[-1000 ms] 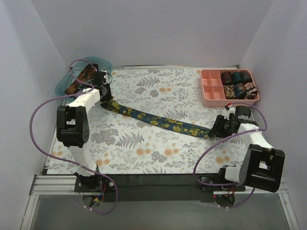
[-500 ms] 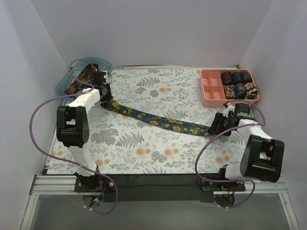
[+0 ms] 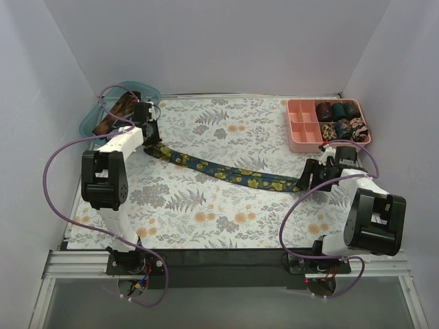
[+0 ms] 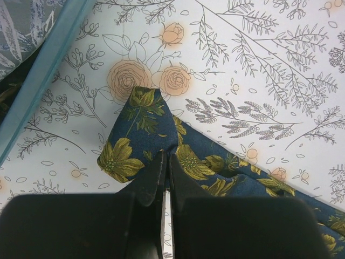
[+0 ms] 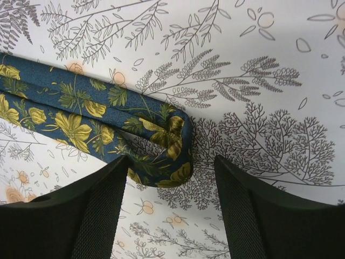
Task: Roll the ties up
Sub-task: Flatten the tie
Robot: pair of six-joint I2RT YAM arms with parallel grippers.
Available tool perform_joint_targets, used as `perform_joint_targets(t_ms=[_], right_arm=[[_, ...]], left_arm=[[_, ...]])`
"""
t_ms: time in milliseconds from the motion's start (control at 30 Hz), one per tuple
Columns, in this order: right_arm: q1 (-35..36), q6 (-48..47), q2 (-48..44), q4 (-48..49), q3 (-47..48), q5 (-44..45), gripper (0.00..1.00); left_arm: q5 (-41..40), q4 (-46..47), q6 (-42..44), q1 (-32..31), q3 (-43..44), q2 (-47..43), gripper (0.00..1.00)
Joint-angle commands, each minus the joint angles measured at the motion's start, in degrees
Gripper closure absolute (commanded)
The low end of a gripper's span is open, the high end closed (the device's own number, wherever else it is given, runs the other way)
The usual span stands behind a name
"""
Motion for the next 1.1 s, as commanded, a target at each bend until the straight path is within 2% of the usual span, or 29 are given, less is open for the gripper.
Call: perform_joint_targets(t_ms=[0,233,433,533,633,667,867,900,1067], right_arm=[[-0.03,-2.91,0.63,2.60,2.96,-0.81,0.39],[-0.12,-5.28,1.78,4.27,3.93,-3.70,0.42],[-0.12,-5.82,3.62,4.71,3.67,-5.03,0.53],[-0.12,-5.99,3.45,4.79,3.32,-4.68,0.66],[-0.12,-5.46,3.27,4.44,4.10,-4.24,0.85],[-0.12,-5.20,2.93,4.09,4.72,-3.89,0.97],[-0.29,1.73,0.72,-3.54,10.17,3.31,0.99],[-0.29,3.57,1.25,-7.56,11.48,4.37,0.99],[-1.35,9.12,4.33,-17.43,16.84,4.21,0.99]], left_arm=[[0.62,0.06,0.95,0.54,0.29,0.36,1.00],[1.14,-0.02,0.95,0.45,0.38,1.06,1.00],[1.06,-0.02,1.04,0.45,0.47,1.42,1.00],[1.06,-0.03,1.12,0.54,0.64,1.68,1.00],[1.06,-0.29,1.12,0.63,1.17,1.59,1.00],[1.06,-0.55,1.12,0.89,1.34,1.51,1.00],[0.35,-1.08,-0.19,2.47,1.70,-0.86,1.00],[0.53,-0.99,-0.37,2.65,1.35,-1.65,1.00],[2.46,-0.64,-1.25,3.00,-0.06,-3.41,1.00]])
